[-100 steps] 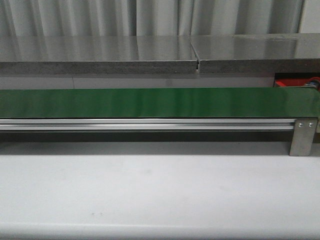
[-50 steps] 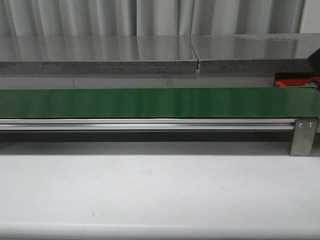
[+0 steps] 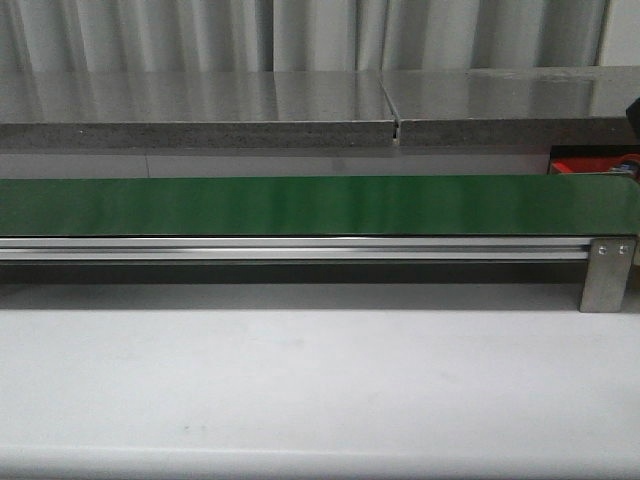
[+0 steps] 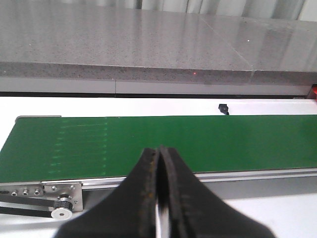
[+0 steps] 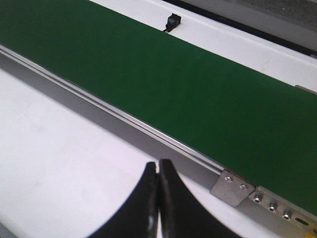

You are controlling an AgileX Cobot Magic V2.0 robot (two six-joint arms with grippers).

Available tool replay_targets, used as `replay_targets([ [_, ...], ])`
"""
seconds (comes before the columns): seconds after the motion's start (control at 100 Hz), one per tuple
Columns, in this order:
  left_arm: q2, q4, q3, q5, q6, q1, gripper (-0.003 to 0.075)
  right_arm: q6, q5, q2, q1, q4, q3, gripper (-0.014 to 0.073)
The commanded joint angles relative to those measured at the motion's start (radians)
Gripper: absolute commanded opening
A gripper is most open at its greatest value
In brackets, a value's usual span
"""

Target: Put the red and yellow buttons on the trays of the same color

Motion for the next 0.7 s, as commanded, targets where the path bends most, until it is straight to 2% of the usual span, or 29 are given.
replay_targets([
  [0.0,0.003,-0.021,-0.027,-0.068,-0.002,-0.007,-0.002,0.002,-0.01,-0.018,-0.001,0.032,-0.024,-0.0118],
  [0.59,0.003,-0.021,-0.027,-0.068,-0.002,-0.007,-0.002,0.002,-0.011,-0.018,-0.001,0.032,-0.024,-0.0118],
  [0.69,0.003,-0.021,-0.027,-0.068,-0.002,-0.007,-0.002,0.002,-0.019,-0.018,-0.001,0.065,-0.024,-0.0118],
])
